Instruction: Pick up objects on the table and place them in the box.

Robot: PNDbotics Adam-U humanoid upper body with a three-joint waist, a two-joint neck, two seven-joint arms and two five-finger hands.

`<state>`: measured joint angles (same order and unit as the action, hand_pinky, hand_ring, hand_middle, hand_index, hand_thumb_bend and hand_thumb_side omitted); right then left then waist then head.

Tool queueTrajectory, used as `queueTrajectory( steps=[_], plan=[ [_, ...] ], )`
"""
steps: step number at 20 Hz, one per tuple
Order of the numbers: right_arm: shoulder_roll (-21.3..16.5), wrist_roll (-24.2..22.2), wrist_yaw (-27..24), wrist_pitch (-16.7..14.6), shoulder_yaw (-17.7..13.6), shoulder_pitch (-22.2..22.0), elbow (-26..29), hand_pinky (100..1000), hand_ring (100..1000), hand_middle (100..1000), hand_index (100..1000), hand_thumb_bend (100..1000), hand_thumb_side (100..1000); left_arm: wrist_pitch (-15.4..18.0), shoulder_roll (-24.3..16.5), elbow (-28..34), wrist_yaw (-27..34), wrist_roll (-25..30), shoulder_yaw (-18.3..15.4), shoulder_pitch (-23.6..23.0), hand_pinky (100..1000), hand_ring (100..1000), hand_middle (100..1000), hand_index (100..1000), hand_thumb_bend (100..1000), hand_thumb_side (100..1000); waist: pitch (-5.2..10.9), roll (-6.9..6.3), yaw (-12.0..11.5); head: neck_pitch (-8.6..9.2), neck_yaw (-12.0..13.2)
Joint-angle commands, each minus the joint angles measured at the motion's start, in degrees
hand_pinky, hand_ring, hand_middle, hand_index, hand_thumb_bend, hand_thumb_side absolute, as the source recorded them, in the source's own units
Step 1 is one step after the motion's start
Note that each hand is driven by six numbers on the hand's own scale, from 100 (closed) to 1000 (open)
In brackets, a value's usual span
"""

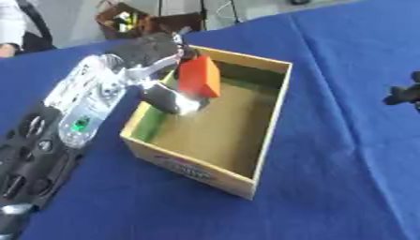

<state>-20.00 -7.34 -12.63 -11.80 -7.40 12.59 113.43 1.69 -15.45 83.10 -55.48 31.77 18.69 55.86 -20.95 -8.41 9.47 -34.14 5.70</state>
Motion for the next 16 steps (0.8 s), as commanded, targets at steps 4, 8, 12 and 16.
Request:
queueTrajectory(
  steps=[4, 8, 12, 16],
  plan=[
    [-0.07, -0.1, 0.7, 0.27, -0.2, 0.56, 1.17, 847, 618, 533, 751, 100, 850, 0.95, 0.64, -2.69, 0.3, 0.56, 0.96, 0.3, 100, 285, 360, 517, 100, 501, 0.71, 0.51, 0.32, 0.75, 0.41],
    [0.14, -0.2, 0.87, 0.44, -0.13, 0.62, 1.17, 847, 618, 533, 751, 100, 852, 1.51, 1.16, -4.38, 0.42, 0.94, 1.19, 0.17, 100, 317, 391, 544, 100, 495, 0.52, 0.46, 0.42, 0.91, 0.47],
    [0.3, -0.33, 0.98, 0.61, -0.03, 0.66, 1.17, 848, 618, 533, 750, 100, 854, 2.73, 1.31, -4.54, 0.41, 1.9, 1.39, 0.23, 100, 409, 495, 664, 100, 476, 0.49, 0.44, 0.44, 0.99, 0.49],
    [0.42, -0.39, 1.0, 0.69, 0.03, 0.66, 1.17, 848, 618, 532, 750, 100, 855, 4.74, 1.41, -4.94, -0.61, 5.99, 1.65, 0.16, 280, 556, 666, 786, 100, 474, 0.49, 0.48, 0.5, 1.12, 0.59]
  ],
)
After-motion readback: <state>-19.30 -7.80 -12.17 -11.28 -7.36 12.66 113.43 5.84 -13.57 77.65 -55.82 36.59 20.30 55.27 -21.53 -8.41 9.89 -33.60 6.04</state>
